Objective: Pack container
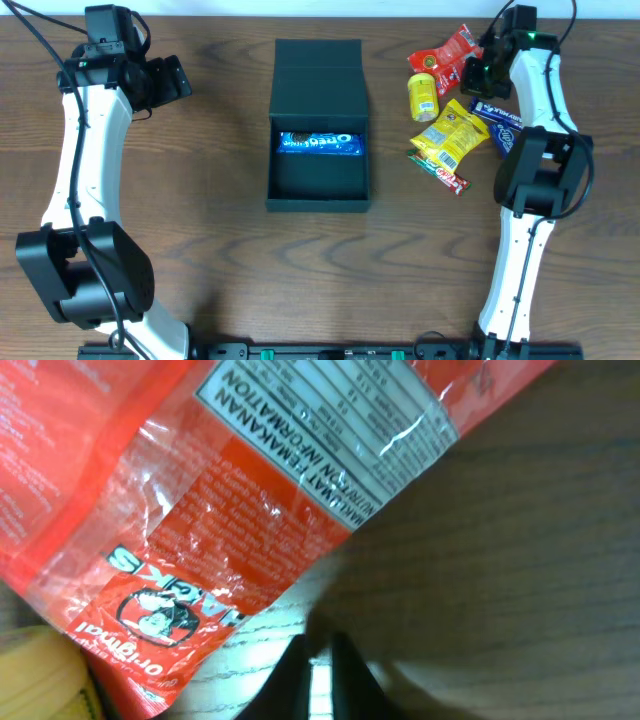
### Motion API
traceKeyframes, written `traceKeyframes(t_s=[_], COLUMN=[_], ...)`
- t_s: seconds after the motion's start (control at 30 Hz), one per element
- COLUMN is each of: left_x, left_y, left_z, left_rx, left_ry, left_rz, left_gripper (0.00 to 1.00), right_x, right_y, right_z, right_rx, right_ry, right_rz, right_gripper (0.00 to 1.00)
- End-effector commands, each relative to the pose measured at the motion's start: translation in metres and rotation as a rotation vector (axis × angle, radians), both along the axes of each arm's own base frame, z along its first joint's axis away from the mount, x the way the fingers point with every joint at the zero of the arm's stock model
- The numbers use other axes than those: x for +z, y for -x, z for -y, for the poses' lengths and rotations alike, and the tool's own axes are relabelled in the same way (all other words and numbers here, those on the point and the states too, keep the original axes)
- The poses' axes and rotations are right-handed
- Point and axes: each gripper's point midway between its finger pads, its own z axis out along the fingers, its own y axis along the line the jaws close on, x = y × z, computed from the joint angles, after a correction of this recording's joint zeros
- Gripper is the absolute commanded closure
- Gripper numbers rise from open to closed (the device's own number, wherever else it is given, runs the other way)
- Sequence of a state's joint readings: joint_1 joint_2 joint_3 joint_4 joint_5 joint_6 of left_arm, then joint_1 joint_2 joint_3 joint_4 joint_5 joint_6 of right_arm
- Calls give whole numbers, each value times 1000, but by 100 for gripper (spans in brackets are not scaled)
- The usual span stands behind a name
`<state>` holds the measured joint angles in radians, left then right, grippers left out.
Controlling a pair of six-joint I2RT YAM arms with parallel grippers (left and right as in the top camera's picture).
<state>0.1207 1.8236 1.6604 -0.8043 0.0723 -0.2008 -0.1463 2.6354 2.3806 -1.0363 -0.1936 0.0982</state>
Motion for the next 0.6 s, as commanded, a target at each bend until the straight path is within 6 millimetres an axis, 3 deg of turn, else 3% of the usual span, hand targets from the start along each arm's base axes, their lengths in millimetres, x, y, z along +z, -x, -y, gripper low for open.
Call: traceKeyframes(t_s=[0.0, 0.13, 0.23, 0.3, 0.37, 0.57], left_x=[-6, -6, -6, -6, -6, -6], left_y=[0, 0, -1, -1, -1, -1], left_z=[-1, -1, -1, -1, -1, -1], left_rx=[-17, -16, -17, -17, -17, -17], left_ry=[-9, -9, -9, -9, -9, -10], left_rz=[-16, -13, -10, -11, -11, -12], left_gripper=[5, 5, 5, 5, 5, 5], right_x=[54, 118, 146, 143, 128, 52], right_y=[-11, -43, -73, -88, -101, -109], right_z=[-7, -17, -38, -46, -59, -71], right_rx=[14, 36, 51, 29, 24, -21], right_ry=[16, 43, 51, 57, 37, -13], right_rz=[105, 328, 486, 535, 561, 479], right_gripper=[98, 99, 99, 99, 99, 99])
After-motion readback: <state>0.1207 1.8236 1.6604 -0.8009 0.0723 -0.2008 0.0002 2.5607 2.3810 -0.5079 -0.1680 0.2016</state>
